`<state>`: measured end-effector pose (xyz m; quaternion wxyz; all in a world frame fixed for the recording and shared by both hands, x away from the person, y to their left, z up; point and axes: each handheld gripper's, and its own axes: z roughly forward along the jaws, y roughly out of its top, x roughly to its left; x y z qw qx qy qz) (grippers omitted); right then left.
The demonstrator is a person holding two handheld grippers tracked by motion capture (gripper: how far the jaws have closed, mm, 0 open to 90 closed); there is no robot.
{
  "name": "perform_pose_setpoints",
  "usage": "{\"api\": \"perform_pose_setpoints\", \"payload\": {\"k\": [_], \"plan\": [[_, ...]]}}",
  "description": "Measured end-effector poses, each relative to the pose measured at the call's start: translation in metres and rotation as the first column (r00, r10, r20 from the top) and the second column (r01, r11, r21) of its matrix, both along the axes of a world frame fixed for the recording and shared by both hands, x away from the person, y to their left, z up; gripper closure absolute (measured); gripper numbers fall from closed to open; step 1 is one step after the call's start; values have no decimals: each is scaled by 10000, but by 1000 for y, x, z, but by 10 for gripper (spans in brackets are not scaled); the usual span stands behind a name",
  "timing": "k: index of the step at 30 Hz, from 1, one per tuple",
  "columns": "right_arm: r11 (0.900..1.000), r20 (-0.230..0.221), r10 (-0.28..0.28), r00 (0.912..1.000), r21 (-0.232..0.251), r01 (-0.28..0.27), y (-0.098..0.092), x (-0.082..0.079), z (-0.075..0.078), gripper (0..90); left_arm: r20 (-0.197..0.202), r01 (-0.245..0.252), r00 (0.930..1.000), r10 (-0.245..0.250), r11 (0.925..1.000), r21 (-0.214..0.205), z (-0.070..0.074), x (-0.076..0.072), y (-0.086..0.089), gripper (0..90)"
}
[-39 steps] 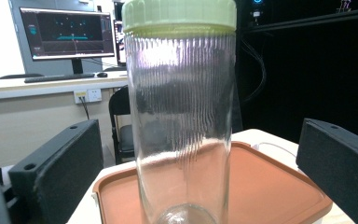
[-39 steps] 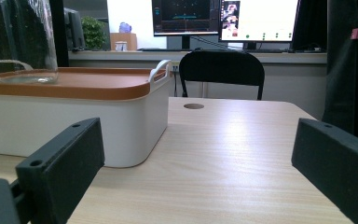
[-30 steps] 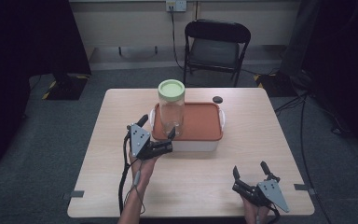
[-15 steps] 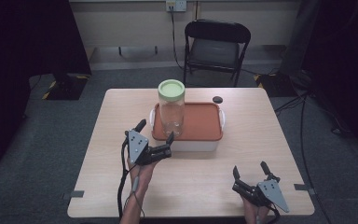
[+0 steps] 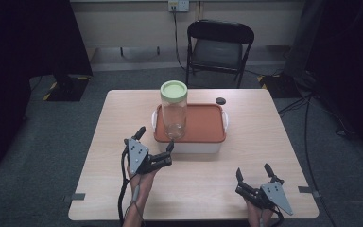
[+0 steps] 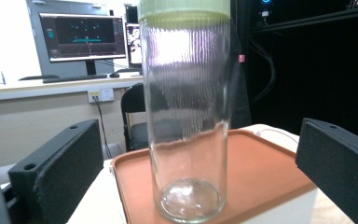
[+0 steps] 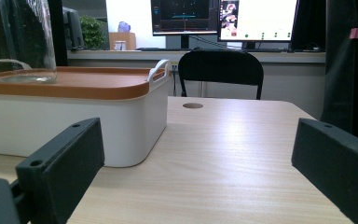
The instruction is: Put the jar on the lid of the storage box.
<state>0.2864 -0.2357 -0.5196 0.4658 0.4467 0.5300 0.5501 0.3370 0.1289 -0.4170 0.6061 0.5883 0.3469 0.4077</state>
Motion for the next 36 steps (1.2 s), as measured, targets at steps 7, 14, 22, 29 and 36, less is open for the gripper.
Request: {"api": "perform_pose_setpoints", "payload": {"k": [7, 14, 22, 29, 36], "plan": [[10000, 6, 5, 10000, 5, -5, 0, 0, 0, 15, -115, -89, 9999, 88, 10000, -26, -8, -5, 2, 3], [10000, 13, 3, 10000, 9, -3, 0, 0, 0, 15, -99, -64, 9999, 66, 9998, 186, -19, -10, 2, 7], [10000, 16, 2, 10000, 8, -2, 0, 0, 0, 15, -216, -8, 9998, 14, 9996, 292, -30, -14, 5, 7], [10000, 19, 4, 10000, 9, -4, 0, 0, 0, 15, -334, -140, 9993, 152, 9993, 356, -43, -17, 11, 7], [10000, 20, 1, 10000, 8, -1, 0, 0, 0, 15, -347, -366, 9987, 378, 9987, 349, -52, -19, 17, 7]]}}
